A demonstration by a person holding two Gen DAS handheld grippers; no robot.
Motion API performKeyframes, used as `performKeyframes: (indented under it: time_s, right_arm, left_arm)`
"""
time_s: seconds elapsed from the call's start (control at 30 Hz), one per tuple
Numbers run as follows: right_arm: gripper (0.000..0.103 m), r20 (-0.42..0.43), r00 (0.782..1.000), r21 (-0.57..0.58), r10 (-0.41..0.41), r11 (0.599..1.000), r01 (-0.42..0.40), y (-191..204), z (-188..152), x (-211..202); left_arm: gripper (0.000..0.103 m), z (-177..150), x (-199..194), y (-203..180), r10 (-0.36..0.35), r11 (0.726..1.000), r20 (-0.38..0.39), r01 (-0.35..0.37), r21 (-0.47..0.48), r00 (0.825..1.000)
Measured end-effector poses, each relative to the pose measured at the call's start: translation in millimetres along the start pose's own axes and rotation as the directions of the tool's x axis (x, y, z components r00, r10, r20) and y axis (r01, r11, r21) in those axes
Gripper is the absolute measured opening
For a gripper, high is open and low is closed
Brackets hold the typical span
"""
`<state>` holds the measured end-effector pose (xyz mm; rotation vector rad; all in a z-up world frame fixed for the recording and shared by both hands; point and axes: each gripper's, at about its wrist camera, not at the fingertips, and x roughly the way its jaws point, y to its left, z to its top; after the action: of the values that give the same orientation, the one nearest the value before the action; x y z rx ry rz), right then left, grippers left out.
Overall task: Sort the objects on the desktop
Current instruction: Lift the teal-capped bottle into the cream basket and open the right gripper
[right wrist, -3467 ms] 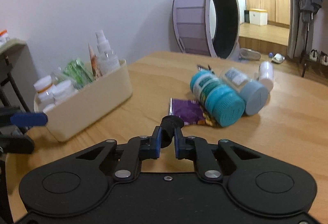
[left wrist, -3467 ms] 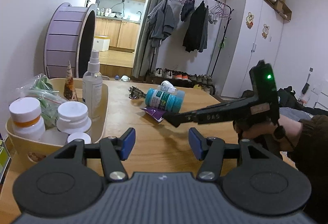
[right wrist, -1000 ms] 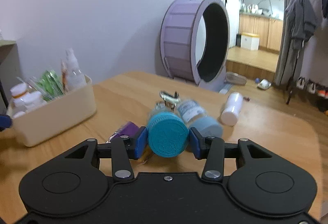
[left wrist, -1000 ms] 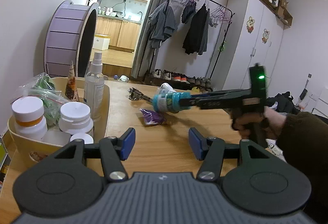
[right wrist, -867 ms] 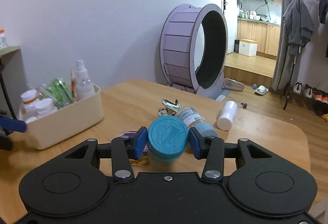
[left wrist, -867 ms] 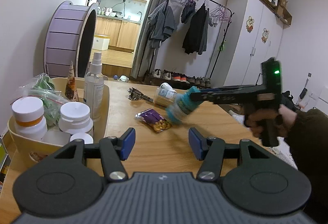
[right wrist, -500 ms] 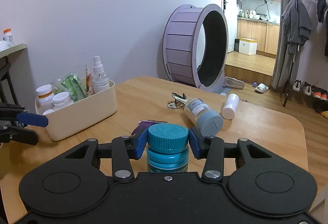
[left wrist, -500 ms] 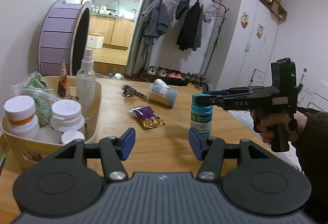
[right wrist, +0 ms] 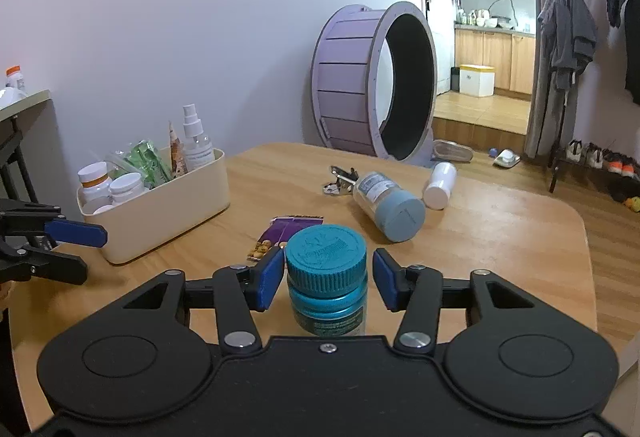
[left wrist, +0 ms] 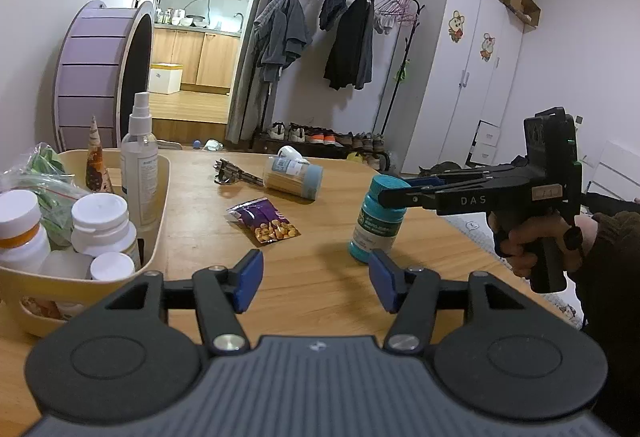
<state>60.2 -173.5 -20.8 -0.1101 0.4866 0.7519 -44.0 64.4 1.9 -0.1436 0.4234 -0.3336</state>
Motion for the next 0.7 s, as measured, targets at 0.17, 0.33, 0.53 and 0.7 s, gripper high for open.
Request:
performKeyframes:
  time_s: [0.17, 0.33, 0.53, 0.7]
  right_arm:
    - [0.042, 0.031, 0.999, 0.028, 0.010, 1.000, -0.011, 0, 6, -4]
    - [0.042, 0.094, 0.994, 0.035, 0.062, 0.997, -0.066, 10, 31, -10]
    - [0.042, 0.126, 0.977, -0.020, 0.173, 0.985, -0.172, 46, 72, 10]
    - [0.042, 0.118, 0.956, -0.069, 0.267, 0.963, -0.260, 83, 97, 45]
  left_arm:
    - [0.058, 0, -4, 3, 0.013, 1.000, 0.010, -0.013, -0.006, 1.000]
    - [0.058, 0, -15, 8, 0.023, 1.000, 0.030, -0.023, -0.013, 0.999]
    - [0.058, 0, -31, 18, 0.040, 0.999, 0.067, -0.038, -0.034, 0.997]
    - [0.058, 2, -40, 25, 0.048, 0.997, 0.090, -0.043, -0.059, 0.995]
